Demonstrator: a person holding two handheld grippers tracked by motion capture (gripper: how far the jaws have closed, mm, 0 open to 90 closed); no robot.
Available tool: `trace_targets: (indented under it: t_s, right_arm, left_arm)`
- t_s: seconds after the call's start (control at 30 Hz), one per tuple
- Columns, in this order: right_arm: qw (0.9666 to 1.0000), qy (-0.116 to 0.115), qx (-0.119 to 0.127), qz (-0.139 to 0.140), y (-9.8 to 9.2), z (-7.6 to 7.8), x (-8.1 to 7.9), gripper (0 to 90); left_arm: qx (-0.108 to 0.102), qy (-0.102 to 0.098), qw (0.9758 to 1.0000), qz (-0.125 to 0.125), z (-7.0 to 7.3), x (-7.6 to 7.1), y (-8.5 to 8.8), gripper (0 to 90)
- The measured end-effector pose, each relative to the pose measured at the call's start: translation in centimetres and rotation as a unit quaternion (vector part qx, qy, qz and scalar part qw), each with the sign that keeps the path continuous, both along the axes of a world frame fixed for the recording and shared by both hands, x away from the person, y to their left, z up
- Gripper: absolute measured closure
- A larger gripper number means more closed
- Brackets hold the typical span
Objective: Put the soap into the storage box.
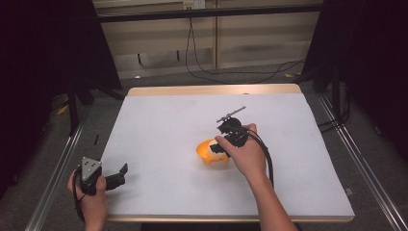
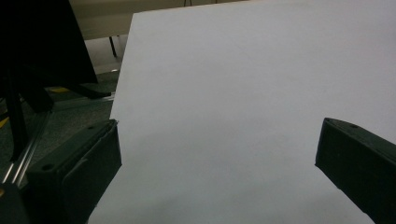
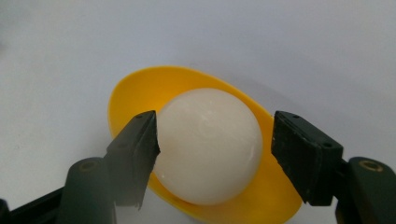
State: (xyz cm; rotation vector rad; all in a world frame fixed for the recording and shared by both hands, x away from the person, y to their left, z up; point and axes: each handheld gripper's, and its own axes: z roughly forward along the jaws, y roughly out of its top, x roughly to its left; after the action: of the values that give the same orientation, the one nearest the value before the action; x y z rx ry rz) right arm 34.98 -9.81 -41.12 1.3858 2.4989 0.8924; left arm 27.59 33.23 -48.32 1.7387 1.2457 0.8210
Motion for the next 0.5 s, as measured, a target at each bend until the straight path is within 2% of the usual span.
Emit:
trace_targets:
  t_s: [0.13,0.23,0.33,0.5]
  right_arm:
    - [0.9999,-0.008,0.007,-0.001,-0.6,-0.3,-0.3,23.6]
    - [0.9998,-0.019,0.010,-0.006,-1.4,-0.4,-0.8,12.5]
    - [0.9996,-0.025,0.016,-0.004,-2.1,-0.4,-1.2,5.8]
    - [0.9985,-0.043,0.034,-0.008,-3.2,-0.4,-2.0,0.0]
  left_arm:
    - [0.000,-0.001,1.0000,0.000,0.0,0.0,0.0,0.0]
    - [0.002,-0.001,1.0000,0.000,0.0,0.0,-0.1,0.0]
    - [0.002,-0.001,1.0000,0.001,0.0,0.0,-0.1,0.0]
    - [0.003,-0.002,1.0000,0.001,0.0,0.0,-0.1,0.0]
